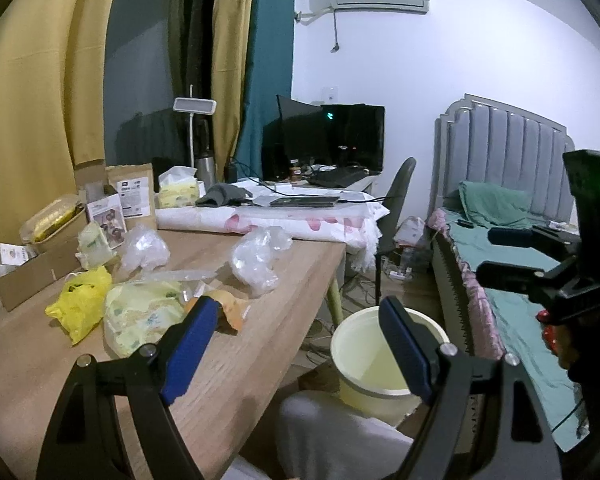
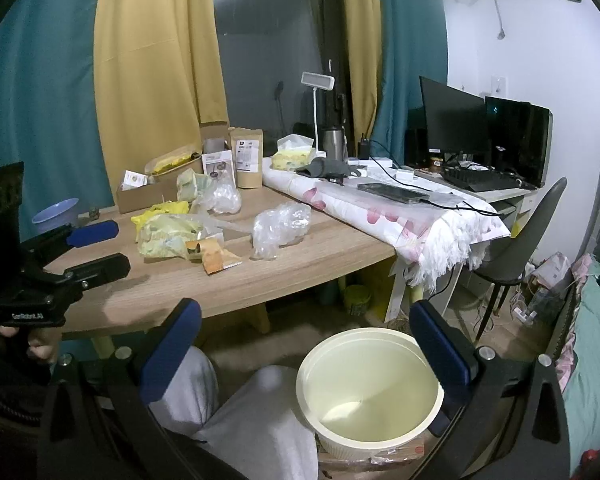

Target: Collect trash

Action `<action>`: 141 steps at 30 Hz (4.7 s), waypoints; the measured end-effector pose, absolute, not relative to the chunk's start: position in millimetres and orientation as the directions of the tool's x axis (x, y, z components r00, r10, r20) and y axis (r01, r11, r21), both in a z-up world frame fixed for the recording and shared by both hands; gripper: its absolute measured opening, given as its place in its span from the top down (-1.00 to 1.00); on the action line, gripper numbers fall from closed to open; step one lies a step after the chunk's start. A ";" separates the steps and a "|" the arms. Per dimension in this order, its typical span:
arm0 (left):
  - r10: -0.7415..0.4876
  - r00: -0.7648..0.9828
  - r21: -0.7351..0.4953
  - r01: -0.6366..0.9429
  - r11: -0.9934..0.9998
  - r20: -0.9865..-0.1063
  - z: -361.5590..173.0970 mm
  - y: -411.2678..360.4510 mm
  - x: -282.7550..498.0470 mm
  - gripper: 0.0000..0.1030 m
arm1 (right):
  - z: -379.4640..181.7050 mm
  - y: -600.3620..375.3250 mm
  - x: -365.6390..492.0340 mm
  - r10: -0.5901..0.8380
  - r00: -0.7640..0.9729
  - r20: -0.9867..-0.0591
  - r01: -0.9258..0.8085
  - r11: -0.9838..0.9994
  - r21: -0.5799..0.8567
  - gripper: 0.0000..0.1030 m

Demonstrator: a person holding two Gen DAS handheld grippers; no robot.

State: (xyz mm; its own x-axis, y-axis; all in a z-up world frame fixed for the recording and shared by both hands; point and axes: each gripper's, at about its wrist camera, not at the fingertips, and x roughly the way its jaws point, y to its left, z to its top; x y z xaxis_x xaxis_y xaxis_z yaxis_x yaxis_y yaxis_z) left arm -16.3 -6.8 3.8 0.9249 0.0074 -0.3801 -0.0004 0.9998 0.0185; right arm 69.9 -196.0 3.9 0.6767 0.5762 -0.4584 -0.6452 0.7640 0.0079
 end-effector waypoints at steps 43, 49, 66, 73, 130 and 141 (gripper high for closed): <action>0.030 0.933 0.002 -0.031 1.000 -0.360 8.6 11.1 -15.0 -0.61 | -0.8 -183.2 87.3 0.599 0.636 -0.486 -0.676 0.737 0.024 -1.00; 0.065 0.908 0.002 -0.070 0.998 -0.414 4.2 30.3 2.4 -0.61 | -7.1 -159.2 115.9 0.620 0.581 -0.527 -0.708 0.705 0.048 -1.00; 0.192 0.807 -0.002 -0.232 0.973 -0.559 0.7 125.9 55.0 -0.61 | -12.2 -62.9 204.5 0.653 0.469 -0.594 -0.763 0.639 0.101 -1.00; 0.221 0.748 -0.018 -0.297 0.955 -0.626 -13.9 166.1 83.3 -0.61 | -22.9 -34.6 242.0 0.654 0.442 -0.614 -0.758 0.638 0.134 -1.00; 0.146 0.838 -0.027 -0.188 0.982 -0.526 14.7 108.2 45.3 0.92 | 0.2 -133.3 229.3 0.646 0.566 -0.512 -0.672 0.721 0.168 0.25; 0.076 0.827 0.003 -0.090 0.996 -0.557 1.8 41.8 71.7 0.92 | -52.6 -191.8 222.7 0.621 0.523 -0.583 -0.649 0.734 0.199 0.14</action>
